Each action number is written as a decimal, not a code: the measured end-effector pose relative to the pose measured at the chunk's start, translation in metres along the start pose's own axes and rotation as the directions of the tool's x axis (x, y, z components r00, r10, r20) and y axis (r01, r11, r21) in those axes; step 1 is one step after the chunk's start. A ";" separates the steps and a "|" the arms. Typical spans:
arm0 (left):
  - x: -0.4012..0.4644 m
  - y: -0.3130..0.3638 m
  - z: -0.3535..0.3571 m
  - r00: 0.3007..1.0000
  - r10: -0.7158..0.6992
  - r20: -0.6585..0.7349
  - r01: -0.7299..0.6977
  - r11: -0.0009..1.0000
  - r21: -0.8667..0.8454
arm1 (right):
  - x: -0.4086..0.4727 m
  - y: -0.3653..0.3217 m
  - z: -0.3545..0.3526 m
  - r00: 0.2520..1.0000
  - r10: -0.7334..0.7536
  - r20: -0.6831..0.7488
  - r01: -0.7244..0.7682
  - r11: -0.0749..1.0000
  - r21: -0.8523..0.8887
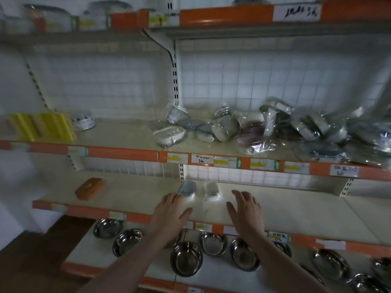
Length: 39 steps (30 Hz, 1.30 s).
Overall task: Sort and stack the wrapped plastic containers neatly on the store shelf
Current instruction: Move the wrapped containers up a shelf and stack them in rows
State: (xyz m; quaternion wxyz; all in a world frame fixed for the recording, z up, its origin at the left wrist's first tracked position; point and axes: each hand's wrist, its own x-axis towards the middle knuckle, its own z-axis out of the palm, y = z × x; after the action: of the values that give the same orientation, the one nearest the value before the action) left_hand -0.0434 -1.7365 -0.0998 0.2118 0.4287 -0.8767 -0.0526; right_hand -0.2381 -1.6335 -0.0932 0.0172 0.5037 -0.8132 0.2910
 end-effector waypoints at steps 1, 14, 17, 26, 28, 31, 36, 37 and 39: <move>0.004 0.005 -0.011 1.000 0.002 -0.012 -0.002 1.000 0.010 | 0.006 -0.004 -0.008 0.999 -0.015 -0.028 0.015 1.000 0.001; 0.108 -0.024 -0.076 0.968 0.149 -0.200 -0.141 0.989 0.054 | 0.104 -0.042 -0.032 0.967 -0.086 -0.240 0.078 0.996 -0.045; 0.146 -0.047 -0.085 0.966 0.142 -0.218 -0.131 0.989 0.064 | 0.135 -0.050 -0.030 0.964 -0.080 -0.253 0.062 0.995 -0.080; 0.236 -0.094 -0.061 0.977 0.168 -0.130 -0.160 0.985 0.066 | 0.196 -0.070 -0.003 0.954 -0.012 -0.298 -0.033 0.989 -0.145; 0.251 -0.096 -0.054 0.985 0.156 -0.079 -0.147 0.983 0.110 | 0.202 -0.070 0.003 0.958 0.016 -0.286 -0.061 0.987 -0.151; 0.265 -0.094 -0.044 0.993 0.112 -0.020 -0.108 0.981 0.163 | 0.210 -0.067 0.008 0.961 0.046 -0.274 -0.091 0.984 -0.155; 0.283 -0.093 -0.031 0.997 0.007 0.075 -0.025 0.972 0.233 | 0.229 -0.060 0.007 0.965 0.092 -0.244 -0.134 0.978 -0.161; 0.284 -0.091 -0.030 0.996 -0.009 0.085 -0.013 0.969 0.246 | 0.232 -0.058 0.007 0.967 0.090 -0.239 -0.129 0.979 -0.157; 0.287 -0.089 -0.029 0.997 -0.021 0.076 0.002 0.970 0.243 | 0.238 -0.055 0.008 0.971 0.100 -0.219 -0.133 0.981 -0.143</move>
State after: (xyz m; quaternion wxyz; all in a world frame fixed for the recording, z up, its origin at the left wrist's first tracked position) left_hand -0.1221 -2.0114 -0.0039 0.1231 0.4541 -0.8816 0.0373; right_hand -0.3073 -1.8483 0.0017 0.1256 0.4184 -0.8553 0.2785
